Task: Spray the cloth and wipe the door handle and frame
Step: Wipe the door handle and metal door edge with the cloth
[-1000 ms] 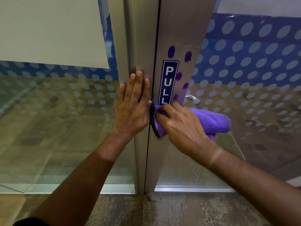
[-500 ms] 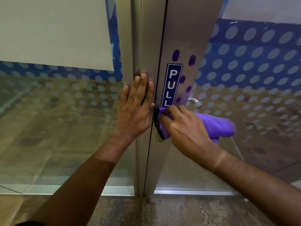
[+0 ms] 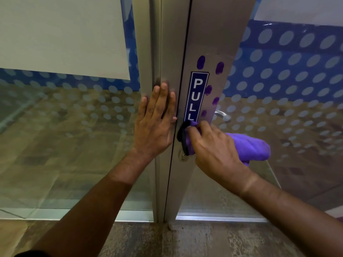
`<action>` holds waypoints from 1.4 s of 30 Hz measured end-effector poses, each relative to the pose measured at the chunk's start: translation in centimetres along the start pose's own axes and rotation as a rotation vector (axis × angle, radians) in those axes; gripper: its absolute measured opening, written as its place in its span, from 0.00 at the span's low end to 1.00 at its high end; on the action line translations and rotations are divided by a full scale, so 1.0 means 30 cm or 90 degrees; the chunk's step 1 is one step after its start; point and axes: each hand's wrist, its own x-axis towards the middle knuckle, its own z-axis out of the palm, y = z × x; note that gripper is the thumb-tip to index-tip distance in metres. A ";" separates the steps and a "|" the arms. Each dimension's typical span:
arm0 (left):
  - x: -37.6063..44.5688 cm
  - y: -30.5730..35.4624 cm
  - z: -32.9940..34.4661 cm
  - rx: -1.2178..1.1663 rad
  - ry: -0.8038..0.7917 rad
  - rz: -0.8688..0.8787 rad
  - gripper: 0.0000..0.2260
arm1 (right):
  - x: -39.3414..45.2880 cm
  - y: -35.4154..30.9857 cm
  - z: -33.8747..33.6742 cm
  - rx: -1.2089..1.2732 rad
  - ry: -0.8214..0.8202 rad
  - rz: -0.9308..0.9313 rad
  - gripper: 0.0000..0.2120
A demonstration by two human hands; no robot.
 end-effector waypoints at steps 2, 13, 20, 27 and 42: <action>0.006 0.001 -0.007 0.005 -0.005 -0.003 0.30 | -0.001 0.031 -0.008 0.046 -0.053 0.050 0.15; 0.002 0.004 0.010 0.001 0.012 -0.002 0.30 | -0.267 0.231 -0.033 0.681 0.329 0.324 0.14; -0.003 -0.001 0.025 0.013 0.035 -0.005 0.29 | -0.381 0.078 0.133 1.132 0.308 0.727 0.22; -0.006 -0.003 0.032 0.021 0.038 -0.004 0.28 | -0.410 -0.040 0.254 1.418 0.184 0.712 0.23; -0.006 -0.003 0.025 0.047 0.018 -0.005 0.30 | -0.116 -0.258 0.428 0.809 0.561 0.553 0.23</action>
